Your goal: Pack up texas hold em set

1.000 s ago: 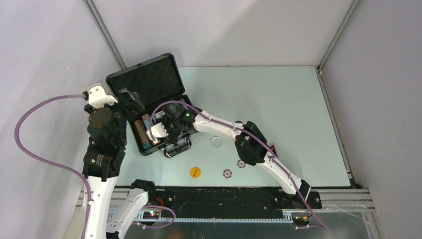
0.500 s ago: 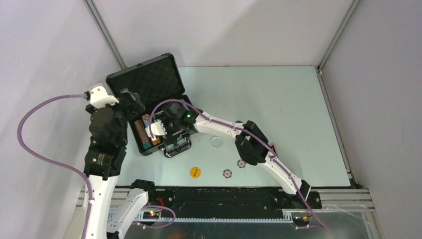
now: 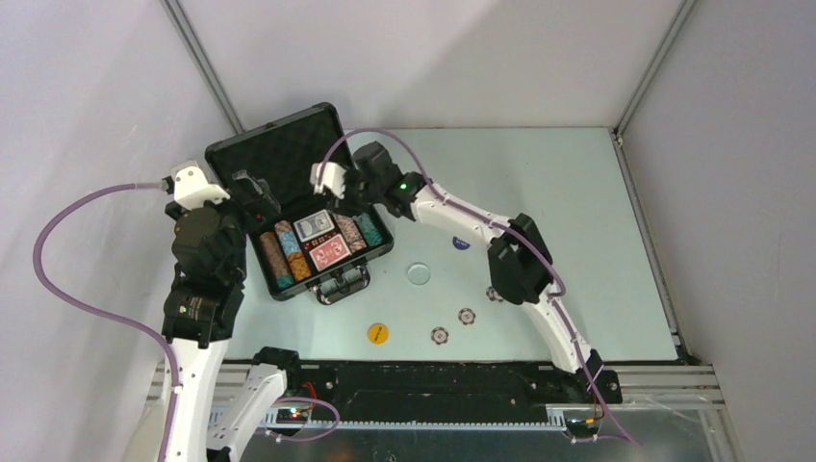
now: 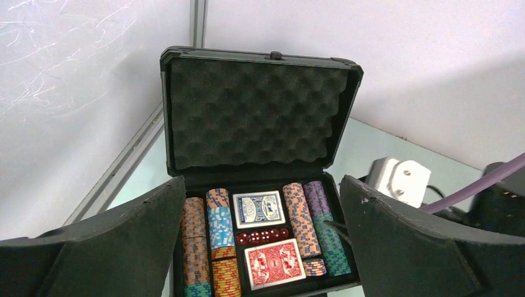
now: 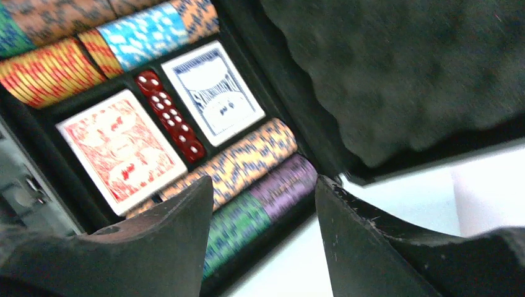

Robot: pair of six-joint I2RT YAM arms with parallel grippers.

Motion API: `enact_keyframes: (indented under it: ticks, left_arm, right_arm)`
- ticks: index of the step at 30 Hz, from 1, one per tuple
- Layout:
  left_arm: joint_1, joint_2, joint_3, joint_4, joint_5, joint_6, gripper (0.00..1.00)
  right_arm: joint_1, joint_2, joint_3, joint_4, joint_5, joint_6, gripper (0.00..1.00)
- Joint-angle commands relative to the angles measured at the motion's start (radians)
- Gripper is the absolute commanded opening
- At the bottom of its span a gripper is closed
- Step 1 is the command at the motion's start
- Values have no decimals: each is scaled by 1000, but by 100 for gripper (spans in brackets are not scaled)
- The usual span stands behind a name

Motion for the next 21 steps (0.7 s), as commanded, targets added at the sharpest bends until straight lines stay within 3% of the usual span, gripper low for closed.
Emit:
enact_keyframes:
  ticks: [1, 21]
  left_arm:
    - [12, -1, -7, 27, 12, 24, 100]
    - [19, 2, -10, 30, 19, 23, 100]
  right_arm:
    - [-22, -78, -57, -25, 13, -5, 66]
    - [40, 17, -82, -7, 117, 34, 68]
